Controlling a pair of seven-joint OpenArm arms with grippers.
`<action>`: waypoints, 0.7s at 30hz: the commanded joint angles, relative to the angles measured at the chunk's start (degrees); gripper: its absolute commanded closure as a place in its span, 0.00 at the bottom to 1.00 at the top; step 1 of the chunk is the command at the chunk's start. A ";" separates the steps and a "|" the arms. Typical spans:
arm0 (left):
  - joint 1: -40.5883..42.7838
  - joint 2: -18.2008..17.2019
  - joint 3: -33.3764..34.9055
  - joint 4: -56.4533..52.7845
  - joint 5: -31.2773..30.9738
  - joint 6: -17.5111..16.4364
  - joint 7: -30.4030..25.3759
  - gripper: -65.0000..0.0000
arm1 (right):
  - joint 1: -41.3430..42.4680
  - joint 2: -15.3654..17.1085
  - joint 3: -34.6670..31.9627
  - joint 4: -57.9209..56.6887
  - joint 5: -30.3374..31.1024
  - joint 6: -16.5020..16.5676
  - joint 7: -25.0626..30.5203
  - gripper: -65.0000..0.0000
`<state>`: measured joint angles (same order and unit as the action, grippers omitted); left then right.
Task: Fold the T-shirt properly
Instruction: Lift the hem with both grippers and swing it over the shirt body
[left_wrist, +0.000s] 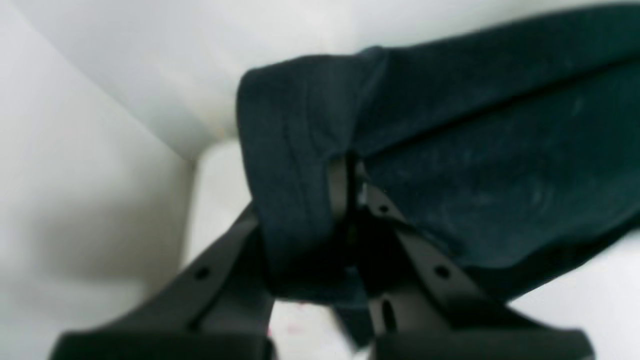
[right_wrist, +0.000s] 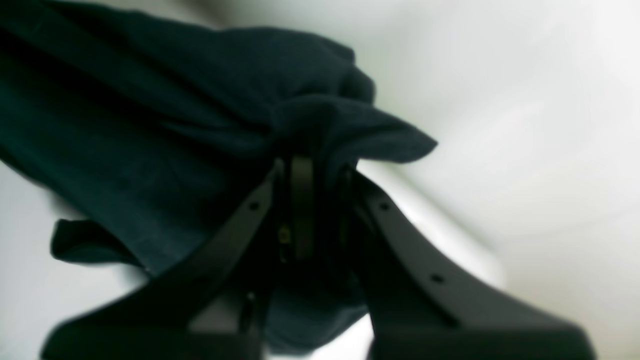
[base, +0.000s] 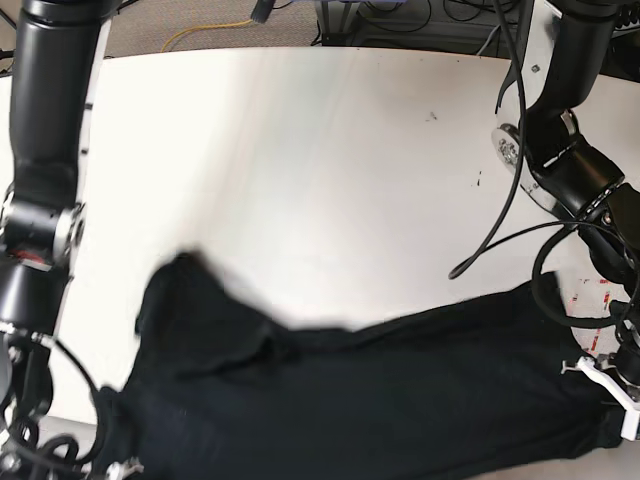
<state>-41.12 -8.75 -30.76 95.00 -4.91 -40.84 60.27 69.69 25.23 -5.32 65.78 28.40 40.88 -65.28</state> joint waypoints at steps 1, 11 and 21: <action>-4.90 -1.22 -0.23 5.35 2.05 0.88 -0.18 1.00 | 5.11 1.27 -0.70 1.08 -2.95 -0.88 -5.19 1.00; -10.35 -2.72 -0.14 4.74 1.96 0.84 -0.18 1.00 | 5.11 3.91 2.64 8.90 6.72 -0.88 -13.63 1.00; 6.79 -3.07 -0.49 4.82 1.87 0.84 -0.45 1.00 | -24.37 7.07 18.20 19.89 12.43 -0.88 -14.72 1.00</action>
<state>-35.46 -10.20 -30.63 98.89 -6.04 -41.25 60.18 47.55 30.39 9.76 82.35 42.33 39.75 -80.49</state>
